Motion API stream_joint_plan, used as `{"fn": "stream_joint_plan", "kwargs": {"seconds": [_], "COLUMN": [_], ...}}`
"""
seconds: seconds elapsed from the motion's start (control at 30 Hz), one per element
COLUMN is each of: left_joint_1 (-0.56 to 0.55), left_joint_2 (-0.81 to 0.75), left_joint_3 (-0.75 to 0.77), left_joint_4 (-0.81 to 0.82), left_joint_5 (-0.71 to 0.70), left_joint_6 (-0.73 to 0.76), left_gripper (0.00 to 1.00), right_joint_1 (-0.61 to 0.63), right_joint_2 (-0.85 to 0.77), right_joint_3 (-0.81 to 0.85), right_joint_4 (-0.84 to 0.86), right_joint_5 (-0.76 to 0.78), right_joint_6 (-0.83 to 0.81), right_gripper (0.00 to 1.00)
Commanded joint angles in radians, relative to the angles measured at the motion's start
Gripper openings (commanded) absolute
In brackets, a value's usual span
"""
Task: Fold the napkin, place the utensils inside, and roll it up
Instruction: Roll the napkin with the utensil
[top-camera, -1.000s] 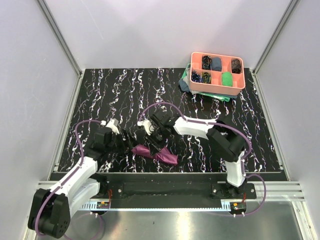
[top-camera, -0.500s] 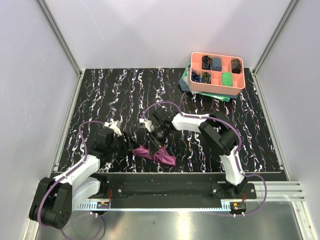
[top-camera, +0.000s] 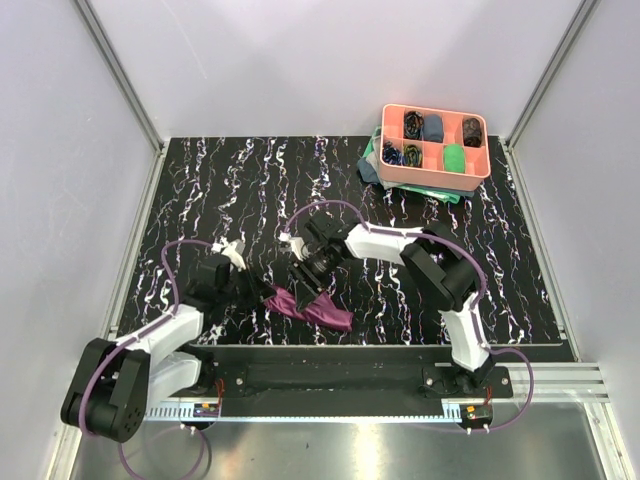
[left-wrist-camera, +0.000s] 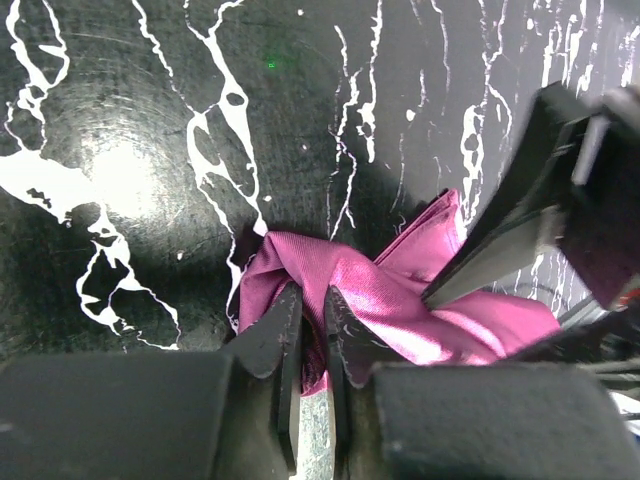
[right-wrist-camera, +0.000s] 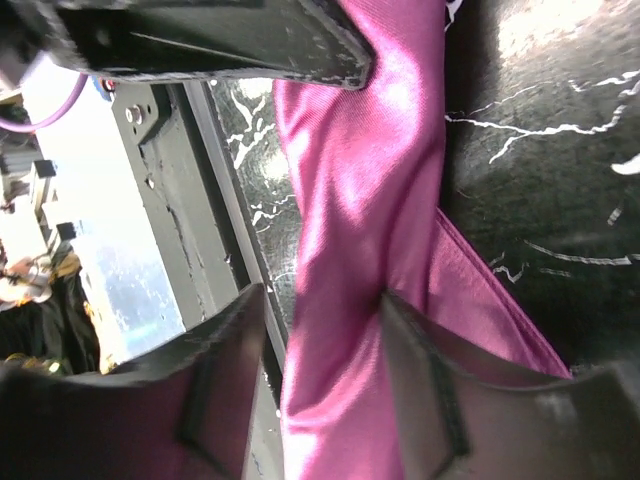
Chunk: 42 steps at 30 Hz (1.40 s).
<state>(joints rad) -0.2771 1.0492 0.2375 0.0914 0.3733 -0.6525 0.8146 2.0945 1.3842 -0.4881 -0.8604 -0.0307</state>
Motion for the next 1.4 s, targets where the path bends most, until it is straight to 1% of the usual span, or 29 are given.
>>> {"fn": "stream_joint_plan", "kwargs": {"seconds": [0.0,0.07,0.13,0.17,0.2,0.27,0.3,0.33,0.4,0.53,0.63,0.83,0.93,0.97,1.0,1.07,1.1,1.17,1.2,1.3,1.33,1.37], "left_joint_1": [0.004,0.004,0.004,0.004,0.004,0.004,0.004,0.004,0.006,0.006,0.007,0.007,0.007,0.007,0.007,0.009,0.009,0.009,0.01,0.021,0.024,0.033], "left_joint_2": [0.034,0.046,0.07,0.08,0.101,0.124,0.144,0.153,0.179,0.207,0.224,0.242,0.248,0.258,0.259,0.265,0.268,0.262,0.259,0.226,0.215,0.195], "left_joint_3": [0.052,0.068,0.091,0.098,0.115,0.132,0.149,0.154,0.17,0.178,0.183,0.194,0.2,0.203,0.207,0.21,0.217,0.223,0.227,0.25,0.256,0.267], "left_joint_4": [-0.065,-0.088,-0.11,-0.128,-0.134,-0.156,-0.162,-0.168,-0.182,-0.18,-0.18,-0.171,-0.17,-0.17,-0.17,-0.168,-0.168,-0.168,-0.171,-0.205,-0.216,-0.237], "left_joint_5": [-0.048,-0.047,-0.045,-0.047,-0.042,-0.037,-0.034,-0.034,-0.033,-0.024,-0.022,-0.01,-0.007,-0.004,-0.002,0.001,0.003,0.006,0.004,-0.002,-0.008,-0.017], "left_joint_6": [0.005,0.004,-0.002,-0.006,-0.004,-0.002,0.001,0.001,0.005,0.014,0.021,0.021,0.025,0.027,0.028,0.028,0.028,0.028,0.03,0.04,0.043,0.054], "left_gripper": [0.11,0.11,0.11,0.11,0.11,0.12,0.13,0.13,0.13,0.15,0.15,0.17,0.2,0.21,0.25,0.28,0.33,0.39,0.45,0.52,0.57,0.58], "right_joint_1": [-0.008,-0.006,0.004,0.035,0.053,0.107,0.162,0.187,0.246,0.306,0.328,0.333,0.333,0.333,0.331,0.331,0.331,0.33,0.327,0.304,0.295,0.285], "right_joint_2": [-0.123,-0.172,-0.211,-0.25,-0.273,-0.348,-0.372,-0.39,-0.424,-0.413,-0.377,-0.326,-0.301,-0.294,-0.288,-0.271,-0.266,-0.246,-0.237,-0.214,-0.211,-0.206], "right_joint_3": [0.027,0.019,-0.006,-0.017,-0.033,-0.097,-0.123,-0.167,-0.203,-0.221,-0.22,-0.229,-0.221,-0.22,-0.218,-0.214,-0.211,-0.209,-0.205,-0.192,-0.191,-0.188], "right_joint_4": [-0.007,-0.006,0.006,0.013,0.035,0.08,0.132,0.155,0.193,0.213,0.212,0.241,0.247,0.246,0.247,0.247,0.247,0.246,0.244,0.233,0.23,0.229], "right_joint_5": [0.082,0.11,0.185,0.234,0.341,0.467,0.572,0.621,0.703,0.755,0.778,0.836,0.856,0.885,0.891,0.9,0.9,0.9,0.903,0.894,0.885,0.865], "right_joint_6": [0.012,0.006,-0.014,-0.026,-0.038,-0.077,-0.09,-0.112,-0.13,-0.144,-0.158,-0.205,-0.232,-0.236,-0.244,-0.245,-0.245,-0.244,-0.239,-0.218,-0.215,-0.204], "right_gripper": [0.62,0.64,0.68,0.7,0.72,0.73,0.75,0.77,0.77,0.77,0.77,0.77,0.78,0.78,0.79,0.79,0.79,0.8,0.8,0.8,0.8,0.79]}}
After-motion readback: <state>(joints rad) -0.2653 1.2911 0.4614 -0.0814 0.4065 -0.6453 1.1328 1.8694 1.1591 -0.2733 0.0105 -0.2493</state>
